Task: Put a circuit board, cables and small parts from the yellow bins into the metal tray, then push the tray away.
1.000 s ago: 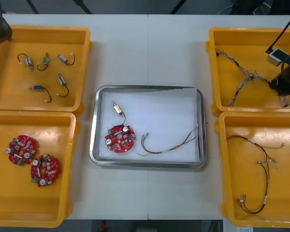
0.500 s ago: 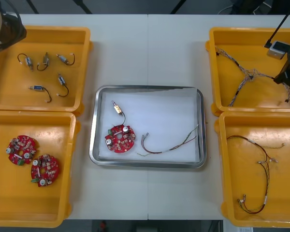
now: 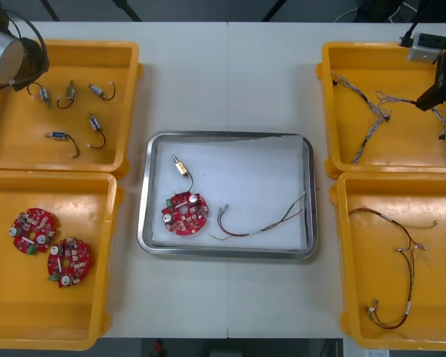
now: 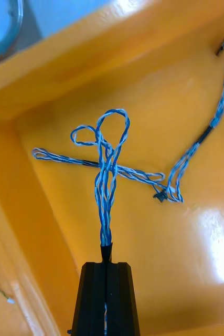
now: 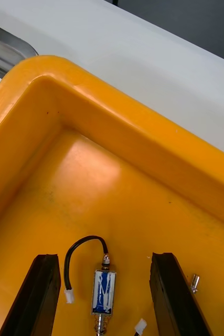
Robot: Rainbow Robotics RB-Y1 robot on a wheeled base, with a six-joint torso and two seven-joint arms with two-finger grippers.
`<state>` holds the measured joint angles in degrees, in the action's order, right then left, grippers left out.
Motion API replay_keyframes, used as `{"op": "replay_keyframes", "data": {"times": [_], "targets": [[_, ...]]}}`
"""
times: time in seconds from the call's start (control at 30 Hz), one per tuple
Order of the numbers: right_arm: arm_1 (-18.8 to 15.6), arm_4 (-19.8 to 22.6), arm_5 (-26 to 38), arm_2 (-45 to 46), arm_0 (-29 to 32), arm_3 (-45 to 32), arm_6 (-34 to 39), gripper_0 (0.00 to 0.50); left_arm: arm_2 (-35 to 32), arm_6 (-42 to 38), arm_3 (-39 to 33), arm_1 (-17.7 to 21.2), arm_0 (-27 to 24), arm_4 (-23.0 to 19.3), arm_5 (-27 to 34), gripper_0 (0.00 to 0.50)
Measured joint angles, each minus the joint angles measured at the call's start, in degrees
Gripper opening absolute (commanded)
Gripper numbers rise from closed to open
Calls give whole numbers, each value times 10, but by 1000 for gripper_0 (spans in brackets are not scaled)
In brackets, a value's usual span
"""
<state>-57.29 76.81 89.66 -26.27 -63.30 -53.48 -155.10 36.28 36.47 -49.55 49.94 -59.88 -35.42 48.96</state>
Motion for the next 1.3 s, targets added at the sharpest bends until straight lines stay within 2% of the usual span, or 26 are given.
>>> {"op": "replay_keyframes", "data": {"times": [0.37,0.43,0.57,0.67,0.97,1.3], "targets": [[-3,0,69,0,0,-185,4,0,0,0,66,-26,0,0,-60,500],[-2,0,76,0,0,-216,30,0,0,0,73,-31,0,0,-63,500],[5,0,80,0,0,-266,133,0,2,0,74,-36,0,-2,-63,500],[18,-2,78,0,4,-300,159,0,15,0,74,-36,0,-13,-65,500],[73,-50,16,-8,44,-391,215,0,57,0,78,-37,0,-35,-66,500],[121,-129,-64,-122,47,-412,217,0,57,0,101,-38,-1,-50,-67,500]]}}
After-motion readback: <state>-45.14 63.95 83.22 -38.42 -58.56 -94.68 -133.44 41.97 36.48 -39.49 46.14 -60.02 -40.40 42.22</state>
